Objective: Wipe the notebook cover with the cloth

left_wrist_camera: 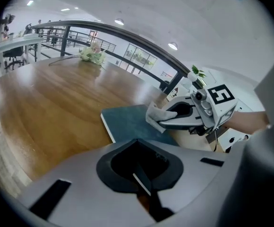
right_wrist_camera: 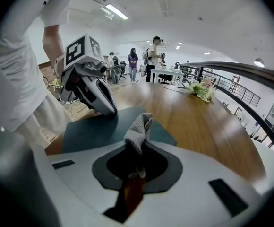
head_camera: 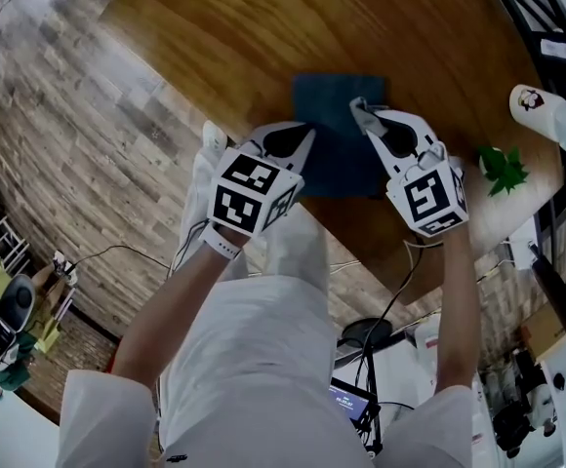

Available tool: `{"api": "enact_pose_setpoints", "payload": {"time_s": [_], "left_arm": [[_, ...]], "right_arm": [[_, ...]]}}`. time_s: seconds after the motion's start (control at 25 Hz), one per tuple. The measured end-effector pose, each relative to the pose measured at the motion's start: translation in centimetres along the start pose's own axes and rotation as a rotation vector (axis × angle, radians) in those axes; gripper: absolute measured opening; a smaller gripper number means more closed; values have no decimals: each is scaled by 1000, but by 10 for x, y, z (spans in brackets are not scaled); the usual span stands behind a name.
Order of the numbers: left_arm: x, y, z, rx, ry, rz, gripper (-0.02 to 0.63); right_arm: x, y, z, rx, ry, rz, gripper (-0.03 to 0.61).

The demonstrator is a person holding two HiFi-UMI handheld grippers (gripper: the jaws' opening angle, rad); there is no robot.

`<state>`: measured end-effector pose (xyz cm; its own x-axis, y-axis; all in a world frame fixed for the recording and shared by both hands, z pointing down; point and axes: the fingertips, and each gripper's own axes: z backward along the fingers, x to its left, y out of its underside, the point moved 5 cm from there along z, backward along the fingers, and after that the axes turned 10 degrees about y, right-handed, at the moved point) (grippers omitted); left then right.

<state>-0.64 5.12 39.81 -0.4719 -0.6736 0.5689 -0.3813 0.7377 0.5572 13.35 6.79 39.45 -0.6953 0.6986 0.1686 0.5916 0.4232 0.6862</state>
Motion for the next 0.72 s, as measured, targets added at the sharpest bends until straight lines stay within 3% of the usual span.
{"api": "enact_pose_setpoints", "payload": {"time_s": [0.12,0.72], "left_arm": [[0,0,1,-14,3,23,18],[0,1,2,-33,-13,-20,18]], "right_arm": [[9,4,7,7,-7,-1,34],[59,24,37,52,-42,-10,34]]}}
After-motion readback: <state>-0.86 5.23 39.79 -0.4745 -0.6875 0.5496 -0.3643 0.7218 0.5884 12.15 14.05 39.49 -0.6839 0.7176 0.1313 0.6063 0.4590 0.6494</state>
